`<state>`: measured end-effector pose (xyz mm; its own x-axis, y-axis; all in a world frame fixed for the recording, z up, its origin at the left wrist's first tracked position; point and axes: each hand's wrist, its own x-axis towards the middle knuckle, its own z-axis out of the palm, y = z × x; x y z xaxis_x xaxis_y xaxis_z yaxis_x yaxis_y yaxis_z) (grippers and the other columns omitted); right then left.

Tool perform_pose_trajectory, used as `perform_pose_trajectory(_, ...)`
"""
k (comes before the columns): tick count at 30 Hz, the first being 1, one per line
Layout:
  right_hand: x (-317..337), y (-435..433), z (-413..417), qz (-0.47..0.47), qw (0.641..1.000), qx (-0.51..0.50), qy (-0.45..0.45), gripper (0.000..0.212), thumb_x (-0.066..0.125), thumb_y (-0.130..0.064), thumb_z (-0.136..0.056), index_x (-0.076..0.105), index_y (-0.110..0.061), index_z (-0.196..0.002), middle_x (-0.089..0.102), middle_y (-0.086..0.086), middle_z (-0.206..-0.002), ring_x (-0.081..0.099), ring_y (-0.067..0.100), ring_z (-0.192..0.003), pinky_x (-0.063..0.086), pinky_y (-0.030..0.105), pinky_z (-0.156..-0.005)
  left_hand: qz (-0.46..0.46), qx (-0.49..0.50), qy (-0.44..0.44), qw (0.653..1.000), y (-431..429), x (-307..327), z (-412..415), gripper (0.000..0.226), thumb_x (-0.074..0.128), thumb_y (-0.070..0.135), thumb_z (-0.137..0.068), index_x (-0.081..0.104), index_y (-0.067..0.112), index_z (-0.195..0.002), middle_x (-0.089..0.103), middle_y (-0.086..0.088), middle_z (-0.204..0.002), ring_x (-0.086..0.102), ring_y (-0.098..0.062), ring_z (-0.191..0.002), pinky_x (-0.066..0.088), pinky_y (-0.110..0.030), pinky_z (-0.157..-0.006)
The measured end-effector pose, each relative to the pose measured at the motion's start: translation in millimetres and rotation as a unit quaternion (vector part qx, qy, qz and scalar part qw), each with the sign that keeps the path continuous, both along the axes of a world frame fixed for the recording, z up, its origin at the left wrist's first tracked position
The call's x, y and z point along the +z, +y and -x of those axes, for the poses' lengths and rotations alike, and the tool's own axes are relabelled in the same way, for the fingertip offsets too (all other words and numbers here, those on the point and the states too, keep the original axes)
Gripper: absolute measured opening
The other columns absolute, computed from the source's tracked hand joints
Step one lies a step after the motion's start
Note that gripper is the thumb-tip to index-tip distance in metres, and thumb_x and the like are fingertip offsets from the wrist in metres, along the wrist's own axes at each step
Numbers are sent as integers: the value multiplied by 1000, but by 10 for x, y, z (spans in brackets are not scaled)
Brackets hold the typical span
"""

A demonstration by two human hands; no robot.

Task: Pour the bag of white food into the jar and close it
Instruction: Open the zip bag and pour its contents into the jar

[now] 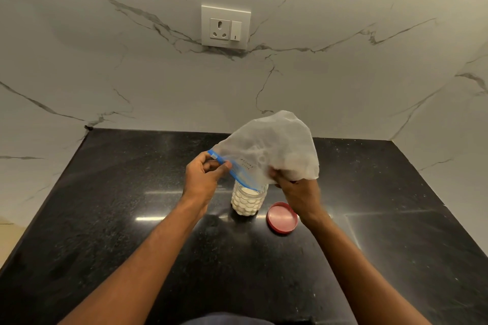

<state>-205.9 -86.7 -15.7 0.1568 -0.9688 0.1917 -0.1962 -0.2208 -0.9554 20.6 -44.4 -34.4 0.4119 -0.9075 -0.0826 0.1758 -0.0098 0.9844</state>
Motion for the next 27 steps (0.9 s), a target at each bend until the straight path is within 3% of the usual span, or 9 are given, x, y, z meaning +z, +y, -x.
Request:
perform_pose_trajectory(3,67,34,41,8,999,-12,-38,38,80,-15,-91,71,-46,-112,80,-10,-103,76,20,-100,66,35,-81,-1,2,-2,1000,-5,-13,0,24,81,8,-89,70,17,-109,83,1,-93,79,-9,-87,61,-18,-70)
perform_pose_trajectory(5,40,34,60,10,999,-18,-26,23,77,-21,-93,74,-42,-100,80,-11,-93,78,25,-92,66,32,-73,-2,5,2,1000,-3,-18,-6,26,81,9,-89,71,17,-111,83,-1,-94,80,-9,-89,61,-19,-72)
perform_pose_trajectory(7,11,38,53,-14,999,-25,-27,19,71,-23,-98,68,-34,-112,77,-10,-98,77,25,-96,66,30,-72,1,2,3,1000,-13,-24,-4,27,81,8,-89,71,16,-113,83,-1,-95,80,-11,-90,62,-21,-76)
perform_pose_trajectory(9,14,20,40,-33,999,-22,-29,28,72,-18,-97,64,-25,-124,75,-5,-109,75,21,-104,65,30,-80,-3,2,-7,1000,-18,-20,1,26,81,8,-89,71,17,-111,83,1,-93,80,-11,-90,60,-19,-74)
perform_pose_trajectory(12,82,13,77,-34,995,-49,-77,35,83,-20,-86,68,-33,-115,78,5,-110,78,19,-97,65,29,-75,2,-3,2,1000,-14,-14,7,29,82,8,-89,71,15,-115,83,-1,-95,80,-12,-93,60,-20,-75)
perform_pose_trajectory(16,249,19,122,-32,996,-34,-79,35,82,-36,-81,67,-39,-113,77,-2,-111,77,14,-99,64,26,-75,11,-5,3,1000,-11,7,-6,29,82,9,-89,72,18,-115,83,-2,-99,80,-12,-95,62,-19,-76)
perform_pose_trajectory(20,486,-49,270,13,989,-44,-140,11,79,-28,-90,79,-20,-97,78,9,-97,70,25,-89,56,46,-82,13,-11,-7,1000,-18,13,-14,27,82,8,-89,73,16,-113,83,-2,-100,80,-14,-97,64,-23,-79)
perform_pose_trajectory(24,576,-96,343,-12,989,-36,-143,7,76,-18,-94,81,-18,-98,80,7,-95,71,23,-90,57,49,-87,24,-22,-9,999,-28,16,1,30,82,6,-89,72,12,-116,83,-5,-102,80,-19,-100,62,-21,-79)
perform_pose_trajectory(27,603,-81,325,9,992,-73,-102,13,82,-31,-87,79,-19,-84,76,7,-84,68,22,-79,56,50,-74,22,-27,-14,999,-26,32,-8,33,82,9,-89,72,15,-120,83,-2,-103,79,-14,-100,61,-15,-77)
